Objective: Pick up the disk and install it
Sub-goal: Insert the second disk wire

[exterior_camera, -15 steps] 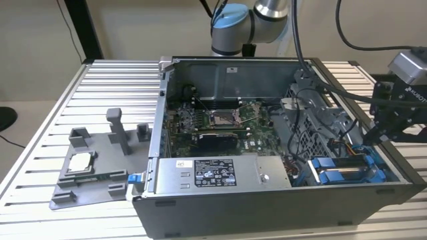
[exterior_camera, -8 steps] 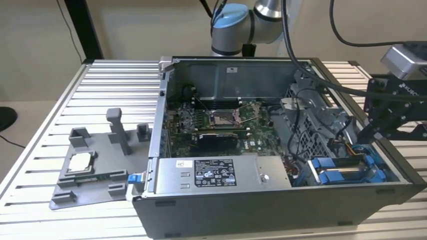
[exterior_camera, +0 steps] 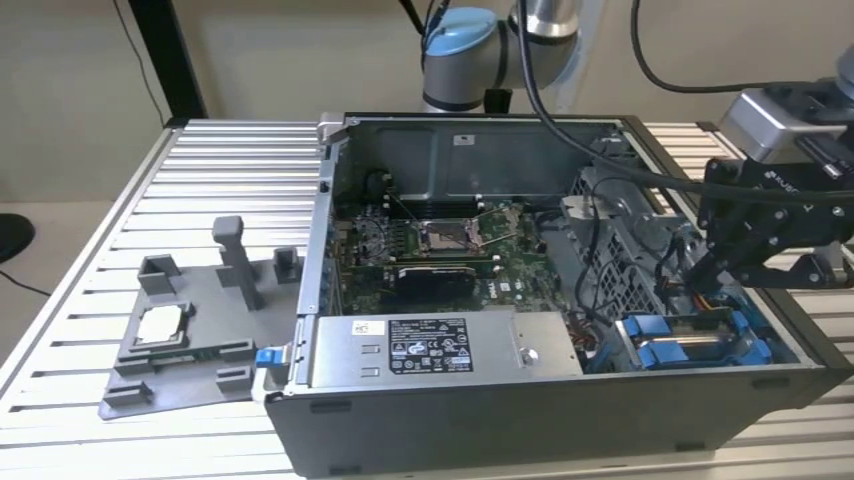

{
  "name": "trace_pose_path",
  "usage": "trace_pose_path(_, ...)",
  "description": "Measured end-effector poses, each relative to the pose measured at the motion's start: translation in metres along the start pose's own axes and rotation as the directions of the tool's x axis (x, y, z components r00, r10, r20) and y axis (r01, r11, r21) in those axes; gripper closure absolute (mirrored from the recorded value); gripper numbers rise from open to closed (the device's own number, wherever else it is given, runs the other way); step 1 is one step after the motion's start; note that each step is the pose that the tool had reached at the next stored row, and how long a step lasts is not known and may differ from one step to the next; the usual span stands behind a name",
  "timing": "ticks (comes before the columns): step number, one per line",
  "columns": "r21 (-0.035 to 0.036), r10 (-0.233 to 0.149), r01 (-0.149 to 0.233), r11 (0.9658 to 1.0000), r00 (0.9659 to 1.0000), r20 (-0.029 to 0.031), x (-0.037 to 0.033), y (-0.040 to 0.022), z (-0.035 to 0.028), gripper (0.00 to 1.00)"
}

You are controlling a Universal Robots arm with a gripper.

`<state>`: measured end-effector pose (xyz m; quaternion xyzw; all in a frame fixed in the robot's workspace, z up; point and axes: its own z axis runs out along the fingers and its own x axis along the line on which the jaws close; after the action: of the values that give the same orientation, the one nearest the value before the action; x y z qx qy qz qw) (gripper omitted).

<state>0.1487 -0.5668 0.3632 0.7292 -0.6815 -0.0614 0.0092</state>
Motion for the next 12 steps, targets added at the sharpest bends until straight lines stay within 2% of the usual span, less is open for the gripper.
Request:
trace_pose_path(1,0.0019,0.0,0.0,1.0,1.0,-0.0001,0.002,0.0026,0.0001,1.0)
trace_pose_path(3,0.0108,-0.001,0.001,0.9999,1.0,0.002,0.005,0.0052,0.0002,1.0)
trace_pose_path(5,0.024,-0.003,0.002,0.9997,1.0,0.0068,0.0073,0.007,0.0002,1.0)
trace_pose_path(7,0.0441,-0.004,0.004,0.999,1.0,0.0074,0.0098,0.0097,0.0009,1.0)
trace_pose_path(8,0.0514,-0.005,0.005,0.9987,1.0,0.0077,0.0108,0.0117,0.0011,1.0)
trace_pose_path(10,0.054,-0.005,0.005,0.9985,0.9999,0.0094,0.0144,0.0145,0.0011,1.0)
trace_pose_path(11,0.0605,-0.006,0.006,0.9982,0.9999,0.0114,0.0156,0.0148,0.0011,1.0)
trace_pose_path(12,0.0706,-0.007,0.006,0.9975,0.9999,0.0139,0.0165,0.0151,0.0014,1.0)
